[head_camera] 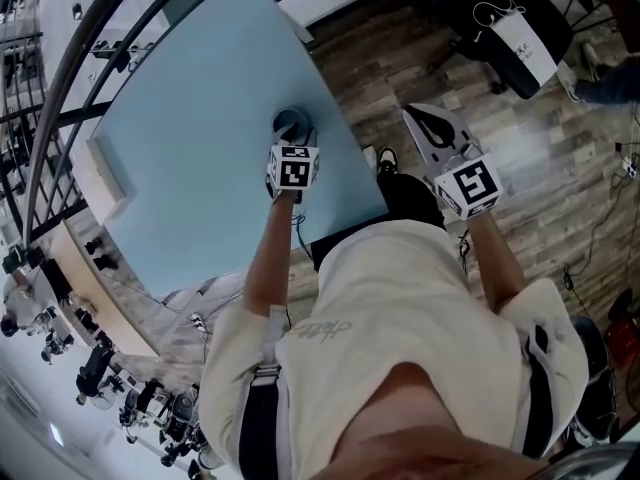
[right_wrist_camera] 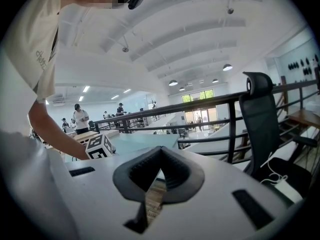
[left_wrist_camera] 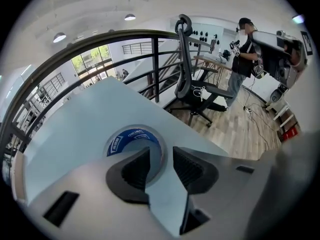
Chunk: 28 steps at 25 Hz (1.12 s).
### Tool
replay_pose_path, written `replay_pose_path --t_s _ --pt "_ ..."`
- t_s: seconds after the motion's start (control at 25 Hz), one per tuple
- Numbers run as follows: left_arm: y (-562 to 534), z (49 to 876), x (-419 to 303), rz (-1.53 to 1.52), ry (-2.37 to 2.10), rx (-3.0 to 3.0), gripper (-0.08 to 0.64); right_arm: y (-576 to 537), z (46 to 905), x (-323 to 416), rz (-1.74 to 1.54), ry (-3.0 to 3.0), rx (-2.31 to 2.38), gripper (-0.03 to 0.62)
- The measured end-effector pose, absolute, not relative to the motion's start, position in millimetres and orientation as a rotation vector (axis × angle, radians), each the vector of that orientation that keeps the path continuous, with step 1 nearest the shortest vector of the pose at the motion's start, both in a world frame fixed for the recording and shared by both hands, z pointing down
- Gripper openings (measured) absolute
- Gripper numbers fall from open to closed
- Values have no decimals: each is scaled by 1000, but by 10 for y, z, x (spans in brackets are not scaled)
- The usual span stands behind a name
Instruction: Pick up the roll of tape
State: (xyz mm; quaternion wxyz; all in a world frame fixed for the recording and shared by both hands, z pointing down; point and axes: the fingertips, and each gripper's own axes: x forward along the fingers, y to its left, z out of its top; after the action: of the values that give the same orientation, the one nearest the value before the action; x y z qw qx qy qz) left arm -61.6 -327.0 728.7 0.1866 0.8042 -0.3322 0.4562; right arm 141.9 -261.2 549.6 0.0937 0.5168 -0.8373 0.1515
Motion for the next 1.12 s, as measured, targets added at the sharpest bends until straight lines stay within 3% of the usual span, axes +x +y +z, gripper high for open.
replay_pose_path --t_s 0.24,0.56,1.12 --pt "-3266 7360 -618 1369 -879 2241 144 -2591 5550 1413 500 -2484 1531 6" --pt "-3268 7393 -591 1458 -859 2268 66 -2551 5605 1499 542 -2471 1551 6" --pt "-3295 7216 -684 1301 -1002 2249 58 -2529 5595 1312 540 -2481 1519 6"
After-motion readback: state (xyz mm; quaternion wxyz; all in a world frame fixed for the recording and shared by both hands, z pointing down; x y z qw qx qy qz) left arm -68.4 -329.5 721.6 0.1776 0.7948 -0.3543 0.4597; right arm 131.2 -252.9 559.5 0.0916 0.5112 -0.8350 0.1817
